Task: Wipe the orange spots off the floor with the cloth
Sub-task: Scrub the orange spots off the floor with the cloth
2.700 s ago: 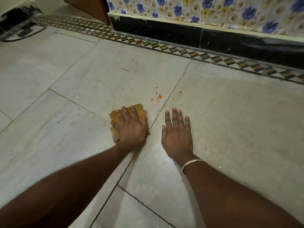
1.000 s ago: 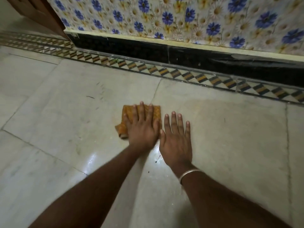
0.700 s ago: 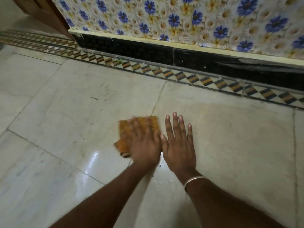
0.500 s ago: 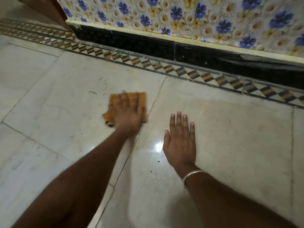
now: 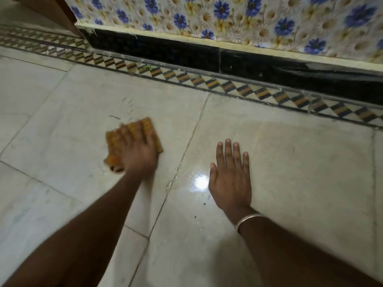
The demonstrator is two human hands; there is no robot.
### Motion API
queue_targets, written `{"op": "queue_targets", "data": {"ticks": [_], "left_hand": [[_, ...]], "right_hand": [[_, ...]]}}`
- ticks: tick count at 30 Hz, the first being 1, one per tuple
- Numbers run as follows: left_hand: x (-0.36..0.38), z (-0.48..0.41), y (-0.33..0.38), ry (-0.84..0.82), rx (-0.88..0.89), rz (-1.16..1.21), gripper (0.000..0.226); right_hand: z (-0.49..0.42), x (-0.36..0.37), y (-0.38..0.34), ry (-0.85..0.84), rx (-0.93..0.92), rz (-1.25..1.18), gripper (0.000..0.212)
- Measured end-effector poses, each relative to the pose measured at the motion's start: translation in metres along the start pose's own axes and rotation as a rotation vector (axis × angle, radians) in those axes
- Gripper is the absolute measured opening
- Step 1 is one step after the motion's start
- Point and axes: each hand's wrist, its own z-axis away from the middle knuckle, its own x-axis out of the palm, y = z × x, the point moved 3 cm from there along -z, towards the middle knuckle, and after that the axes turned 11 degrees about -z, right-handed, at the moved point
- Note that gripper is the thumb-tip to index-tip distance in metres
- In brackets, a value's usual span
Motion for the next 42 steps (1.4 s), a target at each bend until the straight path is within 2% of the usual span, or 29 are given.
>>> {"op": "queue_targets", "data": {"ticks": [1,3,5,7,8,11,14,15,17,19,20,21,23,25,26,27,29,31,32,33,35,37,38,40,42], "left_hand": [[0.001,0.026,-0.004,0.006,-0.068,0.009,0.067],[0.002,0.084,0.017,0.023,-0.034,-0.005,0.072],[0.002,0.108,0.061,0.033,0.150,-0.024,0.072],[-0.002,0.084,0.094,0.035,0.324,-0.057,0.068],[-0.004,0.063,0.098,0.035,0.355,-0.071,0.066],[-0.001,0.025,0.064,0.057,0.198,-0.065,0.065],[0.003,0.076,0.056,0.099,0.013,0.001,0.066],[0.005,0.100,0.068,0.097,0.052,-0.017,0.067],[0.007,0.129,0.101,0.070,0.277,-0.051,0.068],[-0.001,0.099,0.112,0.024,0.506,-0.095,0.064],[-0.004,0.072,0.104,0.030,0.545,-0.110,0.063],[-0.007,0.045,0.087,0.047,0.497,-0.124,0.062],[-0.006,0.016,0.033,0.022,0.225,-0.076,0.062],[-0.002,0.044,-0.002,0.031,-0.009,-0.016,0.063],[-0.001,0.076,0.001,0.044,-0.046,-0.019,0.064],[0.001,0.104,0.012,0.058,-0.022,-0.039,0.066],[0.006,0.133,0.047,0.033,0.139,-0.048,0.068],[0.000,0.108,0.077,0.005,0.359,-0.065,0.066],[-0.005,0.081,0.078,-0.007,0.408,-0.085,0.065],[-0.007,0.056,0.067,0.007,0.373,-0.102,0.065],[-0.004,0.024,0.019,0.013,0.125,-0.075,0.064],[0.004,0.049,-0.020,0.050,-0.093,-0.019,0.062],[0.005,0.077,-0.022,0.078,-0.123,-0.022,0.062],[0.008,0.130,0.001,0.075,-0.022,-0.019,0.065],[0.009,0.138,0.042,0.046,0.151,-0.017,0.067]], "right_hand": [[-0.001,0.000,0.000,0.000,0.005,-0.003,0.066],[0.000,-0.001,-0.002,0.001,0.010,-0.008,0.066],[0.000,-0.003,-0.003,-0.008,0.005,-0.004,0.066],[-0.001,-0.003,-0.003,-0.012,-0.006,0.009,0.065],[-0.001,-0.003,-0.002,-0.007,-0.006,0.010,0.065],[0.001,-0.001,-0.001,0.004,-0.003,0.016,0.064],[0.001,0.000,0.000,0.001,-0.001,0.005,0.064],[0.000,-0.001,-0.001,-0.002,0.002,0.000,0.064],[0.000,-0.003,0.002,-0.013,0.005,0.013,0.064],[-0.001,-0.005,-0.001,0.002,0.001,-0.007,0.063],[-0.001,-0.005,-0.001,0.017,-0.008,-0.022,0.062],[0.000,-0.003,-0.001,0.026,-0.005,-0.029,0.061],[0.002,-0.002,0.001,0.031,-0.006,-0.029,0.061],[0.003,-0.003,0.000,0.031,-0.008,-0.023,0.061],[0.003,-0.004,0.000,0.029,-0.004,-0.017,0.062],[0.002,-0.004,-0.001,0.025,-0.002,-0.017,0.062],[0.001,-0.004,-0.002,0.019,-0.002,-0.010,0.062],[0.000,-0.004,-0.002,0.018,-0.009,-0.004,0.062],[-0.001,-0.004,-0.001,0.025,-0.012,-0.007,0.061],[0.002,-0.002,0.000,0.029,-0.012,-0.001,0.061],[0.002,-0.001,0.001,0.032,-0.011,-0.008,0.061],[0.003,0.001,0.001,0.028,-0.008,-0.007,0.061],[0.002,0.001,0.001,0.035,-0.007,-0.007,0.061],[0.003,0.000,0.000,0.043,-0.001,-0.009,0.061],[0.001,-0.001,-0.001,0.041,-0.001,-0.014,0.061]]}}
